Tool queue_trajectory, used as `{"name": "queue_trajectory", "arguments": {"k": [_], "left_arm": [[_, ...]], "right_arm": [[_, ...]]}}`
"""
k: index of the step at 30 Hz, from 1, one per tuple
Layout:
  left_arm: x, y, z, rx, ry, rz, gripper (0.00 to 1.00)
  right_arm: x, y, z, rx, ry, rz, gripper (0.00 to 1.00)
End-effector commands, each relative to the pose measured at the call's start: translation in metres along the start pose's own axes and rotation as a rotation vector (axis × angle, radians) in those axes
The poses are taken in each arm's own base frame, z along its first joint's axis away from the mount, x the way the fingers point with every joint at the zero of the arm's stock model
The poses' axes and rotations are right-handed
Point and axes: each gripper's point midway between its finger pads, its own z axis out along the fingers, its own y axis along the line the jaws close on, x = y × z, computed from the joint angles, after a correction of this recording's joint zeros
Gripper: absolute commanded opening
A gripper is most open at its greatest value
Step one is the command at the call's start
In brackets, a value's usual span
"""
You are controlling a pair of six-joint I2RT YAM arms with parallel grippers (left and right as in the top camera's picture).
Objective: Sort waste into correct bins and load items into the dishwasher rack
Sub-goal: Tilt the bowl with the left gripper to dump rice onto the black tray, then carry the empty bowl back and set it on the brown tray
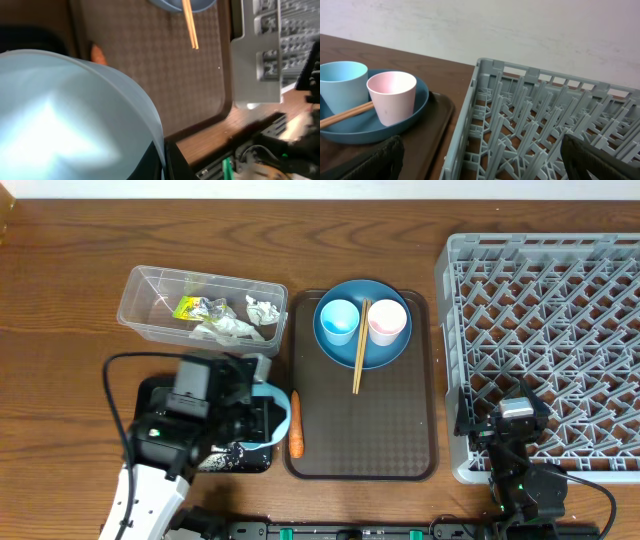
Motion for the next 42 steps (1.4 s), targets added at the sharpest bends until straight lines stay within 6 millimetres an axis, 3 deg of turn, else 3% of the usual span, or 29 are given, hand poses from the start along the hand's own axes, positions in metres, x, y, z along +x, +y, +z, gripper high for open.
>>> {"name": "queue_trajectory", "arguments": {"k": [1, 6, 20, 33, 42], "left_arm": [[-0.011, -0.003, 0.001, -0.101, -0.068, 0.025, 0.06], [-0.004, -0.027, 0.013, -0.12, -0.081, 0.125, 0.06], [0.045, -0.075, 0.063, -0.154, 0.014, 0.349, 0.06], [0.08, -0.058, 0.116, -0.306, 0.148, 0.377, 0.06], [0.104, -0.071, 0.147, -0.283, 0.186, 0.451, 0.06]], "right_arm": [[0.001, -0.003, 0.0, 0.013, 0.004, -0.006, 0.99], [0.001, -0.003, 0.0, 0.013, 0.004, -0.006, 0.99], [0.001, -0.003, 0.0, 0.013, 0.004, -0.006, 0.99], [0.001, -0.003, 0.0, 0.013, 0.004, -0.006, 0.99], [0.001, -0.003, 0.0, 0.013, 0.004, -0.006, 0.99]]}}
